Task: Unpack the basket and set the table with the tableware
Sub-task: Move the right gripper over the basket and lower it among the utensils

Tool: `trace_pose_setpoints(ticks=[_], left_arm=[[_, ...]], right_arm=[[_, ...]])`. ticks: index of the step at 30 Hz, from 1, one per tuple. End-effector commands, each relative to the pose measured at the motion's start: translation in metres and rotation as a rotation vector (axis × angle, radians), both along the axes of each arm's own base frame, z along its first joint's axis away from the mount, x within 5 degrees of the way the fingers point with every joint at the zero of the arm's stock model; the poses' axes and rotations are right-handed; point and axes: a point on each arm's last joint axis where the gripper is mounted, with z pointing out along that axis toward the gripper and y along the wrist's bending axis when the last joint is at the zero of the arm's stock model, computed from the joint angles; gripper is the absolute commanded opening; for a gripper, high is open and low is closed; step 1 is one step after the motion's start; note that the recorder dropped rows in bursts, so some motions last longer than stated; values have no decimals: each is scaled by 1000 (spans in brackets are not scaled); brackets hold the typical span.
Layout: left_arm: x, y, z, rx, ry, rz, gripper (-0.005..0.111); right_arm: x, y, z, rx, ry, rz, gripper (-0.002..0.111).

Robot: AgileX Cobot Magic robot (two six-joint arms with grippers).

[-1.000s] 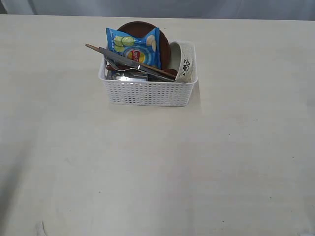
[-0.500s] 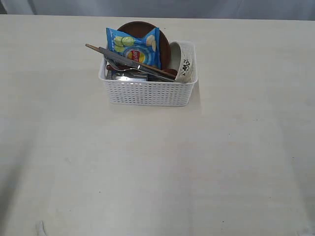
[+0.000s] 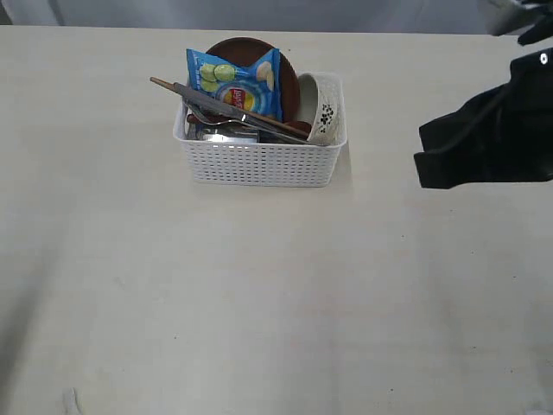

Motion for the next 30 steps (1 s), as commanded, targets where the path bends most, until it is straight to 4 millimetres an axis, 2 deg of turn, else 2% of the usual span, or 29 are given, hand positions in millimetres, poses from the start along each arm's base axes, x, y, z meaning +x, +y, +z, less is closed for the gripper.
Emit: trace_pose_setpoints(ticks=[1, 12, 14, 18, 21, 30], left_arm=[[0, 0, 0, 0, -9, 1, 0], [0, 0, 0, 0, -9, 1, 0], [0, 0, 0, 0, -9, 1, 0], [0, 0, 0, 0, -9, 1, 0], [0, 0, 0, 0, -9, 1, 0], [0, 0, 0, 0, -9, 1, 0]], right_arm=[[1, 3, 4, 43, -15, -4, 0], [-1, 11, 4, 167, 71, -31, 1], [-2, 12, 5, 188, 85, -33, 11], [-3, 14, 5, 236, 116, -41, 47], [-3, 16, 7, 281, 130, -50, 64], [4, 18, 13, 313, 37, -51, 67]])
